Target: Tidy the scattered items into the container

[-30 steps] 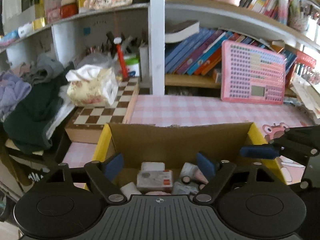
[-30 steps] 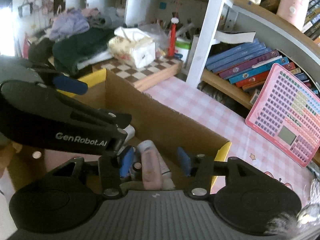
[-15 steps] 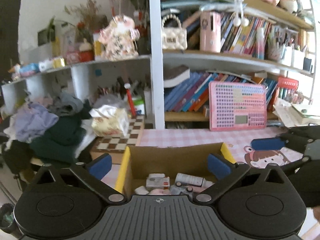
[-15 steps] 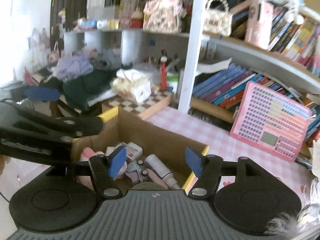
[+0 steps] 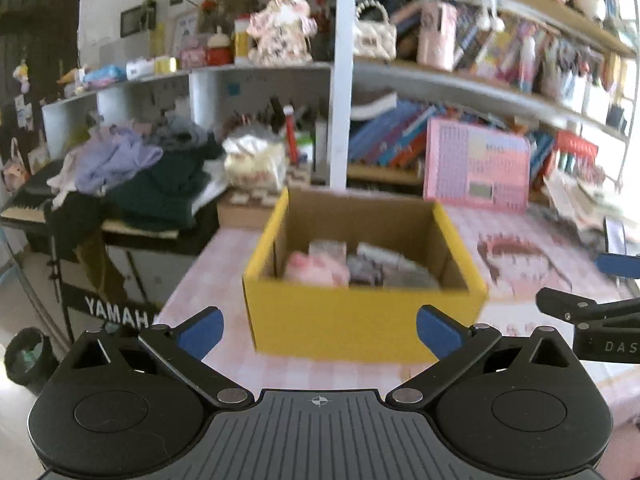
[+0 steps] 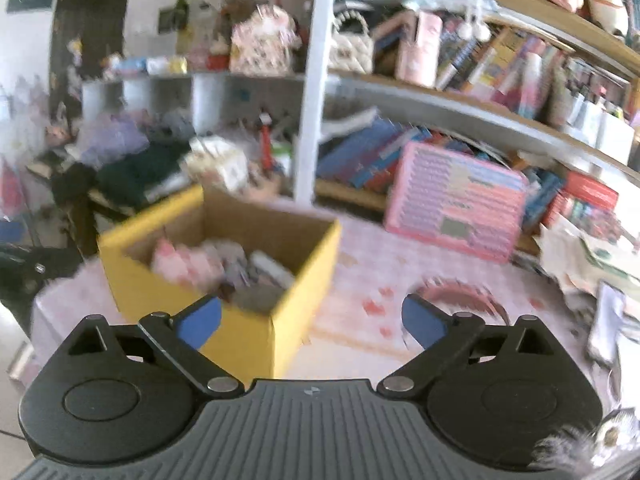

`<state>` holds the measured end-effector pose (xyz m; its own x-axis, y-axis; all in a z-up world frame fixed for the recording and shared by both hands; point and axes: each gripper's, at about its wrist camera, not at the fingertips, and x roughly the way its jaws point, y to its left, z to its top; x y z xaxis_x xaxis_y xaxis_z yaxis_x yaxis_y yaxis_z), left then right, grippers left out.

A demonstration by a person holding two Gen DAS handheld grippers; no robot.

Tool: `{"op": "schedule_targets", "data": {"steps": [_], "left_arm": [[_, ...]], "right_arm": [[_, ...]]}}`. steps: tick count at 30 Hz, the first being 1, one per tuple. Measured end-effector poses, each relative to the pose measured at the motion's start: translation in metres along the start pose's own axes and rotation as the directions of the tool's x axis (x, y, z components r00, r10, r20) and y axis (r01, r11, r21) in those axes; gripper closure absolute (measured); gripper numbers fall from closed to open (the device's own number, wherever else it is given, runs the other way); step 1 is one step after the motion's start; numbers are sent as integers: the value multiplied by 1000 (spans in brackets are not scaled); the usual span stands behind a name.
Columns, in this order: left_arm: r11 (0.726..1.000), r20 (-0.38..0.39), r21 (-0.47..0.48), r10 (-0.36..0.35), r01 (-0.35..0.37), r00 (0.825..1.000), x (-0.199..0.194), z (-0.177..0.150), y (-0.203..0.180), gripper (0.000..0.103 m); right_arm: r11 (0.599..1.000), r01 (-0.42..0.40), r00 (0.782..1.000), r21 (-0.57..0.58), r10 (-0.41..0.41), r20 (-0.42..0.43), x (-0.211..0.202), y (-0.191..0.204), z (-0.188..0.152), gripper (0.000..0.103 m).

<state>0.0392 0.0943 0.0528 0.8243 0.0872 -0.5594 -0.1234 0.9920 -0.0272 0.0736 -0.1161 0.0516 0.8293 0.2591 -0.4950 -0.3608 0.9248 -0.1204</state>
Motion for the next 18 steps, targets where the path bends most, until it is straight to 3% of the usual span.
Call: {"op": "schedule_targets", "data": {"steps": [7, 10, 13, 18], "left_arm": [[999, 8, 18, 32, -32, 999, -17, -30, -18, 0], [999, -9, 24, 46, -46, 999, -22, -46, -28, 0], [999, -54, 52, 6, -3, 999, -20, -55, -36, 0], [997, -27, 82, -1, 3, 1000, -25, -56, -43, 0]], "right_arm": [[983, 102, 992, 150, -90, -85, -33, -4, -50, 4], [975, 145, 987, 168, -131, -95, -47, -2, -65, 4], [973, 159, 983, 165, -140, -121, -55, -1, -75, 4], [968, 189, 978, 164, -171, -117, -72, -4, -83, 3]]}}
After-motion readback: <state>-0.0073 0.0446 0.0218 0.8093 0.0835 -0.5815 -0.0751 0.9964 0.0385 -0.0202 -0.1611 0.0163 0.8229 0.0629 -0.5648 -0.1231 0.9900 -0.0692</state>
